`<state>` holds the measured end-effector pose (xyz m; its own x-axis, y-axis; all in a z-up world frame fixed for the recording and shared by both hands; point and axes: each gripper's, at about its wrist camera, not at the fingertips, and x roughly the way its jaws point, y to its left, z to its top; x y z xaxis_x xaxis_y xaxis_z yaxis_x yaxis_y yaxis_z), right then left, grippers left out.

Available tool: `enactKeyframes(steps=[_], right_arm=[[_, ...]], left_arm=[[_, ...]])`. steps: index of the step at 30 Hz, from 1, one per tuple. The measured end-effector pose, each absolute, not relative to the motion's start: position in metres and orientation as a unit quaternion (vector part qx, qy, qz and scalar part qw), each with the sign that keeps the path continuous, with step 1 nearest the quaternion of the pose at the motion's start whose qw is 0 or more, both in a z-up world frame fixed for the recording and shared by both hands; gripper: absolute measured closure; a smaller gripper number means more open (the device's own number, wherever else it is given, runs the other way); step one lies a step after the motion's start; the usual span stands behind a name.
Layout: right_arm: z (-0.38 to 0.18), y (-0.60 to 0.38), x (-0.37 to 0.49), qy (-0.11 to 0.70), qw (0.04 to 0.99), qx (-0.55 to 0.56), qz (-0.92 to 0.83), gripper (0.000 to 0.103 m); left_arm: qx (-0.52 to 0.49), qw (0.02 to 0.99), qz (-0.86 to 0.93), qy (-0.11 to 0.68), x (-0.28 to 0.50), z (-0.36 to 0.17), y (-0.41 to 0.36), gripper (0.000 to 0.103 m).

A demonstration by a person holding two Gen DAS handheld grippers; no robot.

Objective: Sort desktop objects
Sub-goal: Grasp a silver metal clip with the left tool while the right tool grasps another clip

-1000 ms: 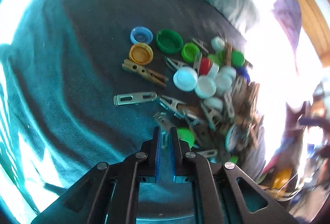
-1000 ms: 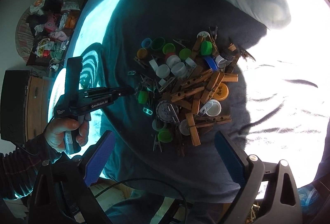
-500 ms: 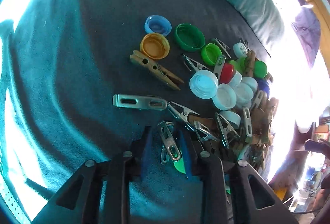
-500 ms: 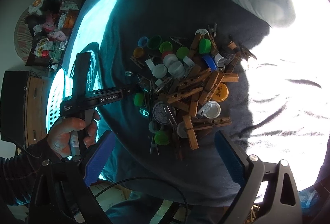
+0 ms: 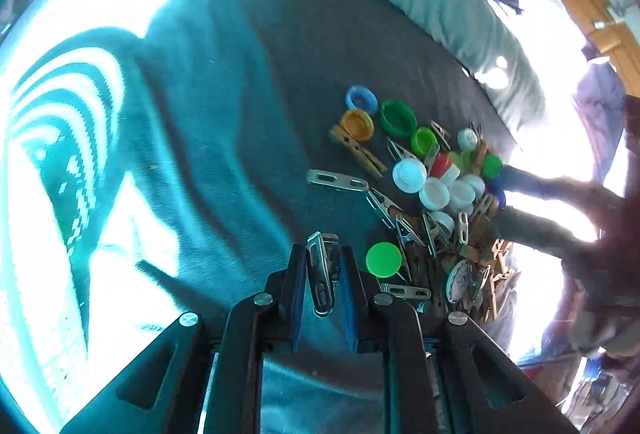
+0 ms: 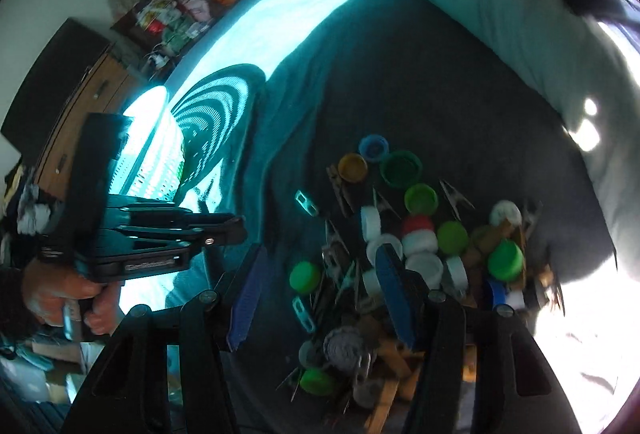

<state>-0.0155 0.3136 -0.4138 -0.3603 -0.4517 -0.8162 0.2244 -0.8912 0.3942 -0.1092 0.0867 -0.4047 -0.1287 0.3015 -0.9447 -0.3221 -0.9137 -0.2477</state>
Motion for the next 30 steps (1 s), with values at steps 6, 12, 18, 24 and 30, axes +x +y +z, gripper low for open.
enactKeyframes(steps=[6,12,18,24,30], right_arm=[[-0.455,0.251,-0.055,-0.011,0.278,0.525,-0.804,0.061],[-0.485,0.217,-0.069,0.082,0.269,0.522,-0.805,0.061],[-0.506,0.216,-0.079,0.093,0.252,0.551,-0.790,0.088],[-0.455,0.245,-0.076,-0.001,0.215,0.559,-0.801,0.089],[-0.354,0.272,-0.053,-0.073,0.150,0.533,-0.830,0.089]], left_arm=[[-0.609,0.196,0.769,-0.015,-0.086,-0.397,0.081,0.086],[-0.597,0.185,0.780,-0.035,-0.085,-0.403,0.085,0.086],[-0.595,0.183,0.783,-0.025,-0.082,-0.410,0.103,0.086],[-0.589,0.182,0.787,-0.017,-0.082,-0.390,0.111,0.086],[-0.570,0.193,0.799,0.003,-0.082,-0.333,0.120,0.086]])
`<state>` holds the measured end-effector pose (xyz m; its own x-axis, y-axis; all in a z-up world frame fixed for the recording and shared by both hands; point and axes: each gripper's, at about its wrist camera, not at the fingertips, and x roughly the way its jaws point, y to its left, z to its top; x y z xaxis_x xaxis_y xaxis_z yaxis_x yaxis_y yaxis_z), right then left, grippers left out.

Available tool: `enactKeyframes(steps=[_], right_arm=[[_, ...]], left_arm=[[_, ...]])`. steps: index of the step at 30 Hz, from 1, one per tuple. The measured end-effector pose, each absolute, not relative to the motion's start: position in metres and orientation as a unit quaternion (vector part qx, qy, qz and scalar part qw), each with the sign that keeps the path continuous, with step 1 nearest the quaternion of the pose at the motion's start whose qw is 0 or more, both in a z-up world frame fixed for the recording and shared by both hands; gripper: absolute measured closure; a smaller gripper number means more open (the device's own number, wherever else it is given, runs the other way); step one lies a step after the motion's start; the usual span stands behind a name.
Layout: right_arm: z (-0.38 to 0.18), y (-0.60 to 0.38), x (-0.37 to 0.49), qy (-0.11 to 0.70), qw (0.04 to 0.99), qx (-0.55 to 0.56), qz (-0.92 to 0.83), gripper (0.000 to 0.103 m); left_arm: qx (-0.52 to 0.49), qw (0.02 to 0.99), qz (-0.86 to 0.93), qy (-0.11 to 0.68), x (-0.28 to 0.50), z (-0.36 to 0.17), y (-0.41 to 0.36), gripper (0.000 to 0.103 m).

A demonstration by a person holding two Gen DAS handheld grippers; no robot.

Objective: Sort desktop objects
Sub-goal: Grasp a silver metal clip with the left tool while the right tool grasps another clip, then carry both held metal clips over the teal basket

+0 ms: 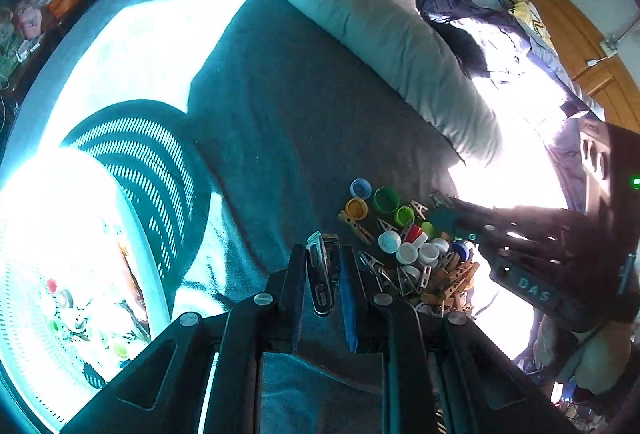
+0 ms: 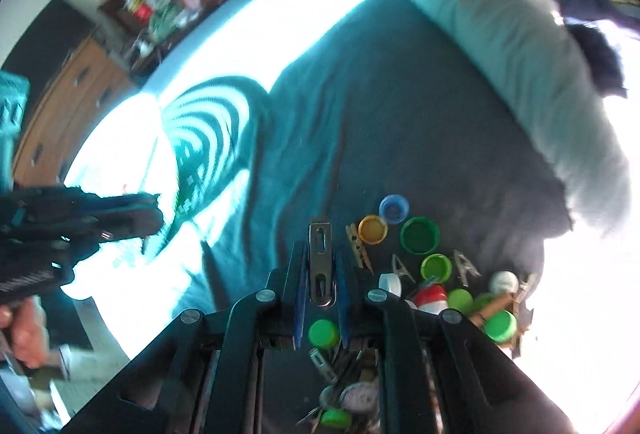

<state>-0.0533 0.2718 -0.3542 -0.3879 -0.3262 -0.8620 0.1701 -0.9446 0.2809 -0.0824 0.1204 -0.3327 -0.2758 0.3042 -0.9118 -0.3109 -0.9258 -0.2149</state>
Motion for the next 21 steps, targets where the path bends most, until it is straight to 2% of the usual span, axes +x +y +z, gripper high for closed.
enactKeyframes(steps=[5,10,21], right_arm=[[-0.283,0.274,-0.045,-0.098,0.118,0.505,-0.849,0.089],[-0.230,0.260,-0.044,-0.090,0.126,0.484,-0.861,0.089],[-0.184,0.193,-0.058,-0.058,0.170,0.463,-0.868,0.089]], left_arm=[[-0.552,0.190,0.812,0.013,-0.082,-0.283,0.116,0.086],[-0.540,0.171,0.824,0.016,-0.084,-0.251,0.093,0.086],[-0.524,0.122,0.843,0.011,-0.092,-0.222,0.029,0.086]])
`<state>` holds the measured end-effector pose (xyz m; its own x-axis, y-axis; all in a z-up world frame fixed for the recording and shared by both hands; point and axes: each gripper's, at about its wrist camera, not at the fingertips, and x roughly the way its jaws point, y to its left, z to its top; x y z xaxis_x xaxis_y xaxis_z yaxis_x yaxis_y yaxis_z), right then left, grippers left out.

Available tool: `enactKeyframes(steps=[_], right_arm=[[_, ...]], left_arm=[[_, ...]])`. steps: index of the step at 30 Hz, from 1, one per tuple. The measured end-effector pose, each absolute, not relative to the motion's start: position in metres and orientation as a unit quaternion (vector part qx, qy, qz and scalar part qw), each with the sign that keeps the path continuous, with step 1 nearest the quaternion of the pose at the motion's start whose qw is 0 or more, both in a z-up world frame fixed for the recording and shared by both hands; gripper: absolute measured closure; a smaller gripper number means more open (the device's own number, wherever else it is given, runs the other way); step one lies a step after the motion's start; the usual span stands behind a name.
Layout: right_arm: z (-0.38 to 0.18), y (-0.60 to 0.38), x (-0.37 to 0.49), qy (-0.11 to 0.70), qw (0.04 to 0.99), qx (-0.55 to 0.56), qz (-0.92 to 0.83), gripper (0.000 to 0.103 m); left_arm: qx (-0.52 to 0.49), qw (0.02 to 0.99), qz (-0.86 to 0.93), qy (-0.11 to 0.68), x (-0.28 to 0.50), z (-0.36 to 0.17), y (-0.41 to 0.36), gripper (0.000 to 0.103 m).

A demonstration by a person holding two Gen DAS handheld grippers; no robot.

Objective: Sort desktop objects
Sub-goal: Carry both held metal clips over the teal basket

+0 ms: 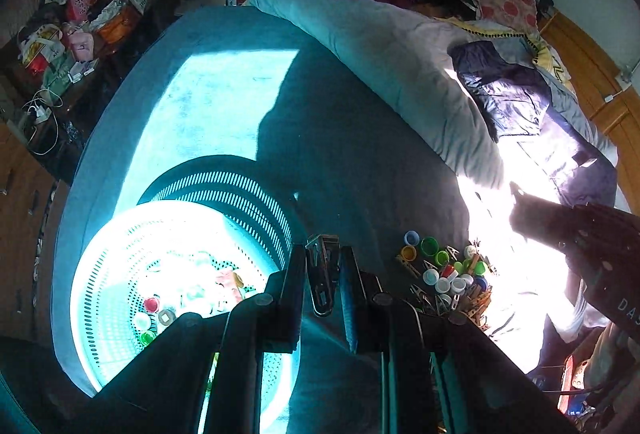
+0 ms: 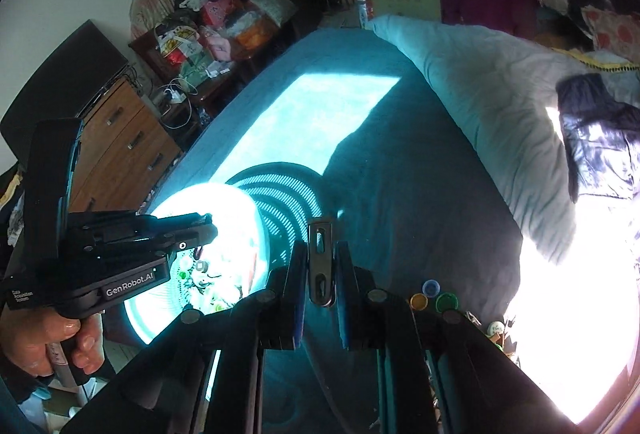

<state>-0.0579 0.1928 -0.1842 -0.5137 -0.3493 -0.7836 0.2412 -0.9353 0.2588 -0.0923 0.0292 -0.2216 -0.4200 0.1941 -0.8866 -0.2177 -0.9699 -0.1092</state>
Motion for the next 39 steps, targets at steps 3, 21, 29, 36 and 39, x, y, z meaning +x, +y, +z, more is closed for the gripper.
enactKeyframes(steps=[3,21,29,36,39], right_arm=[[-0.178,0.173,-0.061,-0.050,0.185,0.462,-0.866,0.089],[-0.170,0.071,-0.071,-0.024,0.262,0.470,-0.842,0.089],[-0.174,0.043,-0.078,-0.019,0.277,0.477,-0.834,0.089],[-0.180,0.023,-0.084,-0.017,0.287,0.486,-0.826,0.089],[-0.181,0.015,-0.087,-0.015,0.290,0.488,-0.823,0.089]], left_arm=[[-0.522,0.115,0.845,0.008,-0.092,-0.218,0.016,0.086],[-0.524,0.062,0.850,-0.011,-0.087,-0.216,-0.072,0.086],[-0.529,0.048,0.847,-0.015,-0.088,-0.220,-0.097,0.086],[-0.536,0.040,0.843,-0.017,-0.088,-0.226,-0.116,0.086],[-0.539,0.036,0.841,-0.019,-0.090,-0.230,-0.123,0.086]])
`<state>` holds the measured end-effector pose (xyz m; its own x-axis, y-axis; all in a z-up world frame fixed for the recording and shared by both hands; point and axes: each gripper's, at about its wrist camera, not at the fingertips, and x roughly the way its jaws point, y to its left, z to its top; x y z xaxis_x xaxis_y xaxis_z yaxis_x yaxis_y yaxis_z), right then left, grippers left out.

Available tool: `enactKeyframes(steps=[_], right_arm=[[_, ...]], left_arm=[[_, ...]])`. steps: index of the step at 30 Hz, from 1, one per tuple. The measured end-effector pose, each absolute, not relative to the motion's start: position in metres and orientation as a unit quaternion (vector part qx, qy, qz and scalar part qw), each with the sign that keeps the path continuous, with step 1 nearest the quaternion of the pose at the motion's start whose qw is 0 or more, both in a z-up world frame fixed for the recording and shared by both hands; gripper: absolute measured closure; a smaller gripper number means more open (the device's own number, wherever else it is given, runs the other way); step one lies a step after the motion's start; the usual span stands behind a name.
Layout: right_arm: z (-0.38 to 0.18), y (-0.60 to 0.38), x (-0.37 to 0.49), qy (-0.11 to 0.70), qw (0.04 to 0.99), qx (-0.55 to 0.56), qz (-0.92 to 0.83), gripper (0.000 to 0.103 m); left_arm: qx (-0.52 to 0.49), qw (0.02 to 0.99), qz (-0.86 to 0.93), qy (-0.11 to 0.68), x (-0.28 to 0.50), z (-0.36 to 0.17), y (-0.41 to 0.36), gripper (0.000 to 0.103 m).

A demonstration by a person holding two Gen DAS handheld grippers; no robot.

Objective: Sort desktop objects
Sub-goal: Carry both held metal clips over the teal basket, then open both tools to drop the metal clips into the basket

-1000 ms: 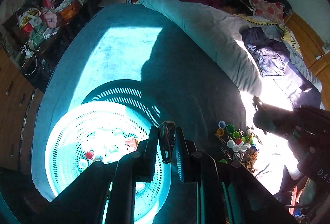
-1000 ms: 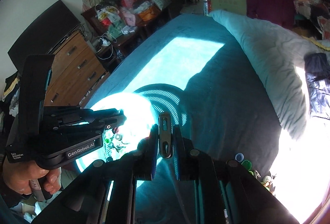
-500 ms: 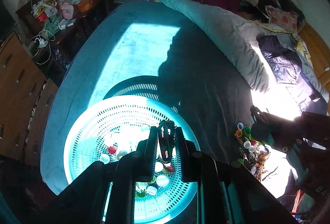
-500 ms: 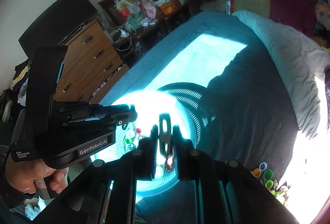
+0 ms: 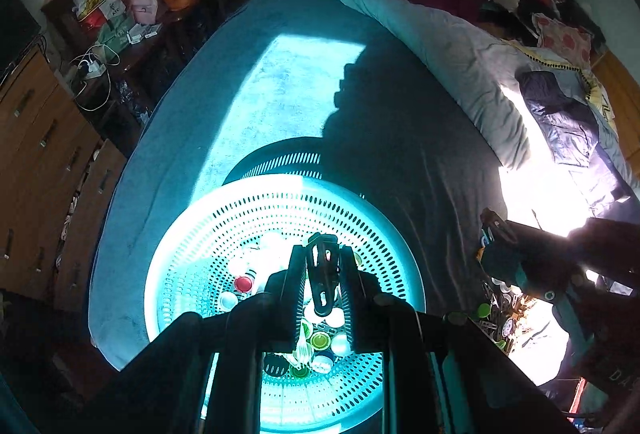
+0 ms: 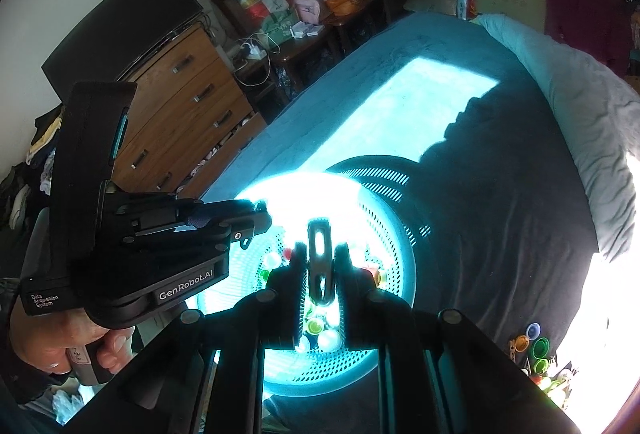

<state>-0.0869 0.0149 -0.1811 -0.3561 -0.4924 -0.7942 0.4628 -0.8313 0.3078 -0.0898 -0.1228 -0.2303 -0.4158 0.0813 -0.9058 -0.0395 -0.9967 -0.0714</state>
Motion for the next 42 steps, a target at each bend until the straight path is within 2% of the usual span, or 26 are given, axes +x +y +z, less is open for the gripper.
enactKeyframes(steps=[40,41,42], right_arm=[[-0.201,-0.004,-0.090,-0.019,0.291,0.510,-0.809,0.087],[-0.203,-0.004,-0.090,-0.021,0.290,0.511,-0.809,0.085],[-0.204,-0.005,-0.090,-0.020,0.289,0.515,-0.807,0.079]], left_arm=[[-0.571,0.023,0.821,-0.023,-0.085,-0.258,-0.130,0.086],[-0.577,0.022,0.816,-0.021,-0.085,-0.262,-0.129,0.084],[-0.585,0.022,0.810,-0.020,-0.085,-0.267,-0.129,0.074]])
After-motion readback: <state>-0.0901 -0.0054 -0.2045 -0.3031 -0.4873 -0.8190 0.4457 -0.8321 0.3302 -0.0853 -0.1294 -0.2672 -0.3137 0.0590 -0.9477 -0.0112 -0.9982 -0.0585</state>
